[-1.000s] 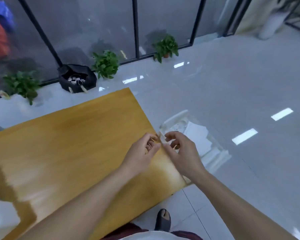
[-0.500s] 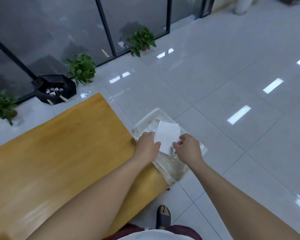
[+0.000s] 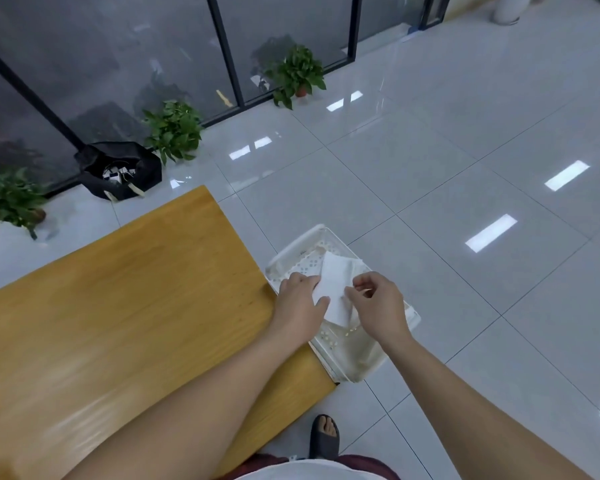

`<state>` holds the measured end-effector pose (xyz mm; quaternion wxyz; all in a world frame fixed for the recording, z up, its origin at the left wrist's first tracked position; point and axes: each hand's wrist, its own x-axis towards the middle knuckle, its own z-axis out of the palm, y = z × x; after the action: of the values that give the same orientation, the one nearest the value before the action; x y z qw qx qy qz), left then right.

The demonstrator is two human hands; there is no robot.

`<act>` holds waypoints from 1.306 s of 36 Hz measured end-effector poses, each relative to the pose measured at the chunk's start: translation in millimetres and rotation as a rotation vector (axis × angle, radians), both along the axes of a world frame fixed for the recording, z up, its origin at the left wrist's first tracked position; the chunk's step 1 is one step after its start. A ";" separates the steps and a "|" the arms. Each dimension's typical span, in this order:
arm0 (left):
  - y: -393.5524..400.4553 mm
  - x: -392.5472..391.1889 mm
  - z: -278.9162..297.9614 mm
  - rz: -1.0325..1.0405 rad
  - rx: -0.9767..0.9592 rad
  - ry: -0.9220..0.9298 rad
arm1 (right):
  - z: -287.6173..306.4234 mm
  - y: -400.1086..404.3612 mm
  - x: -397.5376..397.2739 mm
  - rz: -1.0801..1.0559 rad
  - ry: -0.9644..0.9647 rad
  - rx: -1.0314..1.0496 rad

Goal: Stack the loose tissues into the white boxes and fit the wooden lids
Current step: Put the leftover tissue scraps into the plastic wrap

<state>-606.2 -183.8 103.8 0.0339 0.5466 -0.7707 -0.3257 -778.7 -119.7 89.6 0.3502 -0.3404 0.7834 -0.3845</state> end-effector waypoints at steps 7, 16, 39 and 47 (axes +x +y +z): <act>1.4 -7.3 -1.9 0.115 0.063 0.201 | 1.0 -2.7 -3.2 0.007 -0.078 -0.082; -0.4 -13.9 0.3 0.213 0.169 0.368 | 4.6 -2.8 -12.7 0.034 -0.159 -0.072; -5.4 2.2 25.1 0.161 0.068 0.572 | 25.4 2.5 -22.7 0.128 -0.270 -0.344; 6.1 -3.1 14.1 0.374 0.105 0.809 | 9.8 6.9 -13.4 0.105 -0.373 -0.359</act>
<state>-609.4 -177.7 117.9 0.3631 0.5061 -0.5661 -0.5400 -792.1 -112.8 99.4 0.4421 -0.3606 0.6058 -0.5545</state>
